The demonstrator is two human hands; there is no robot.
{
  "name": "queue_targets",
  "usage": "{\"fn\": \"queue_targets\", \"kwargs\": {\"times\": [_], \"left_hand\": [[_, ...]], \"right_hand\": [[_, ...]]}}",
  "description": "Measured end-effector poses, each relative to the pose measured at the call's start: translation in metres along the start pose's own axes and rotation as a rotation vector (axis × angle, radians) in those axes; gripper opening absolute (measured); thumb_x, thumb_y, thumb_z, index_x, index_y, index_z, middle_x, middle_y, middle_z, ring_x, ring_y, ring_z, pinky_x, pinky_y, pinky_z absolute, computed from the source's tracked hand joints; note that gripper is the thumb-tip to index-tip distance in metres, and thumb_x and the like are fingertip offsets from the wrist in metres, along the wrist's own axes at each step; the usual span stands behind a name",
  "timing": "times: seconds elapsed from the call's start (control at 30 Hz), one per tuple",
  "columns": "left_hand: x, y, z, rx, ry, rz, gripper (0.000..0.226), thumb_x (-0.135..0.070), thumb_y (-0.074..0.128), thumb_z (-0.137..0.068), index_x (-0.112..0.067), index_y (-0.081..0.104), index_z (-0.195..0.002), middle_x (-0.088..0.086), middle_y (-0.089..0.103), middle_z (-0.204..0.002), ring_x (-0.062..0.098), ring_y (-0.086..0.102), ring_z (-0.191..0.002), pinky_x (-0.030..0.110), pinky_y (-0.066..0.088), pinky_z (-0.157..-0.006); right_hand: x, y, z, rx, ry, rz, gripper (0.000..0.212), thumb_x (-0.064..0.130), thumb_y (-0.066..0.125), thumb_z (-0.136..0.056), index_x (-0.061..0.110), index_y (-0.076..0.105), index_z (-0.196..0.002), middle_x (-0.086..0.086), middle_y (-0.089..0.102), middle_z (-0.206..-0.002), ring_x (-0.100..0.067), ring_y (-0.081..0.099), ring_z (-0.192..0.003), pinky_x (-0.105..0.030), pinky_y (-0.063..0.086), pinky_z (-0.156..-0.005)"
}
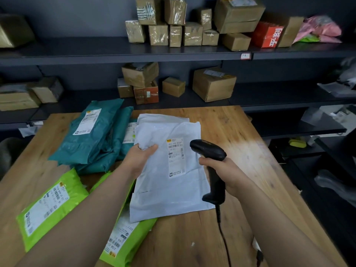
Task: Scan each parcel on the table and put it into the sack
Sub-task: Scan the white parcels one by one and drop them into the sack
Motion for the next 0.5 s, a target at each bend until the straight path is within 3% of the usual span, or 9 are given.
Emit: {"fn": "queue_targets", "kwargs": {"times": [0.1,0.27,0.33,0.5], "left_hand": [[-0.019,-0.005,0.016,0.029,0.025,0.072,0.018,-0.008,0.065,-0.088,-0.006,0.066,-0.107,0.010,0.073,-0.098,0.020,0.072,-0.081,0.036,0.060,-0.075],[-0.062,-0.046,0.055,0.069,0.098,0.143,0.025,-0.011,0.067,-0.084,-0.010,0.067,-0.109,0.007,0.075,-0.102,0.020,0.073,-0.089,0.030,0.059,-0.068],[-0.076,-0.075,0.072,0.040,0.130,0.149,0.027,-0.013,0.068,-0.081,-0.010,0.068,-0.108,0.006,0.075,-0.102,0.019,0.073,-0.089,0.028,0.058,-0.067],[-0.099,-0.178,0.121,-0.143,0.227,0.084,0.028,-0.009,0.064,-0.088,-0.012,0.064,-0.116,0.006,0.073,-0.109,0.020,0.071,-0.096,0.030,0.058,-0.075]], "right_hand": [[-0.013,0.011,-0.006,0.042,0.038,-0.104,0.031,0.027,0.078,-0.078,0.013,0.071,-0.105,0.000,0.068,-0.089,-0.016,0.065,-0.087,-0.029,0.048,-0.075],[-0.010,0.062,-0.004,0.204,0.066,-0.248,0.028,0.022,0.079,-0.066,0.009,0.076,-0.090,-0.001,0.072,-0.076,-0.013,0.070,-0.063,-0.022,0.051,-0.050],[-0.005,0.090,0.000,0.255,0.056,-0.245,0.033,0.025,0.080,-0.061,0.010,0.077,-0.091,-0.003,0.074,-0.081,-0.016,0.072,-0.068,-0.024,0.054,-0.053],[0.008,0.184,0.026,0.348,-0.016,-0.107,0.021,0.022,0.078,-0.078,0.014,0.076,-0.097,-0.009,0.076,-0.094,-0.023,0.073,-0.084,-0.034,0.057,-0.072]]}}
Point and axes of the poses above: each hand's wrist, its own z-axis away from the middle knuckle, its own y-axis out of the palm, x = y × z, the point moved 9 cm from there along -z, towards the middle knuckle
